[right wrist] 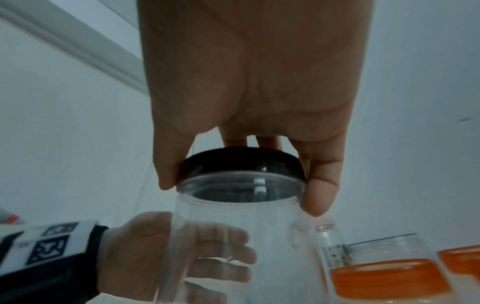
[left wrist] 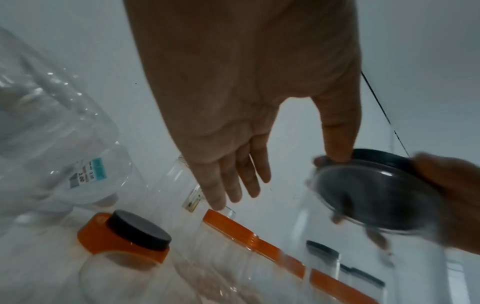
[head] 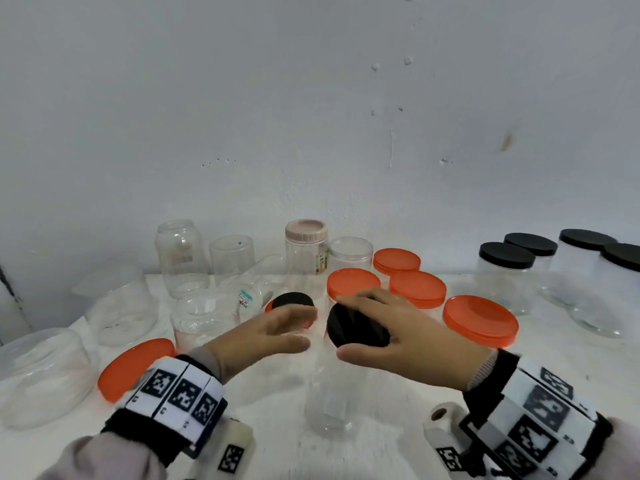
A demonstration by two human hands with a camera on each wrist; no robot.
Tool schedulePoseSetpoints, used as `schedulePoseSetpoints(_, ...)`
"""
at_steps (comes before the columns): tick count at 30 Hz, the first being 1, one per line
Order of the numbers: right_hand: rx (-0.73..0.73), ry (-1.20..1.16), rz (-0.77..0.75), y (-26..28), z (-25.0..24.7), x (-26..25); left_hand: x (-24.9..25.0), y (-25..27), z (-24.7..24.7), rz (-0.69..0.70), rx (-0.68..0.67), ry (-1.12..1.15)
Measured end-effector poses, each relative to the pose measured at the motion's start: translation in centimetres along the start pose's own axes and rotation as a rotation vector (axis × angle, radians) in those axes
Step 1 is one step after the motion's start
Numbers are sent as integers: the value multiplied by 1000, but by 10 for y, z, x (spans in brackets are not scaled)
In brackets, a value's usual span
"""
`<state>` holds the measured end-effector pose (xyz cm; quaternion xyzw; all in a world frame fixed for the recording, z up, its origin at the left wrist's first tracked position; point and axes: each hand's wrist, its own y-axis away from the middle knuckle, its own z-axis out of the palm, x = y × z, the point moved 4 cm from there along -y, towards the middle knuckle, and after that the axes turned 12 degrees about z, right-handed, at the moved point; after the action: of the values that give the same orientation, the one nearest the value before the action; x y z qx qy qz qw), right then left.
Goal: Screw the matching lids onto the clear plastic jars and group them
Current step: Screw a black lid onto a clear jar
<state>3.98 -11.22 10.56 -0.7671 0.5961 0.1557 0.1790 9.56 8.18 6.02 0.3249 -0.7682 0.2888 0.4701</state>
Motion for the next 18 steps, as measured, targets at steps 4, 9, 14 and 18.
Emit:
schedulePoseSetpoints(4, 98, -45, 111, 36, -34, 53, -1, -43, -26, -61, 244, -201)
schedulePoseSetpoints(9, 205, -84, 306, 80, -82, 121, -14, -89, -60, -159, 514, -412)
schedulePoseSetpoints(14, 392, -92, 531, 93, -128, 188, -25, -119, -90, -311, 566, -695)
schedulePoseSetpoints(18, 472, -38, 693, 81, -150, 234, -43, -129, -106, -528, 449, -864)
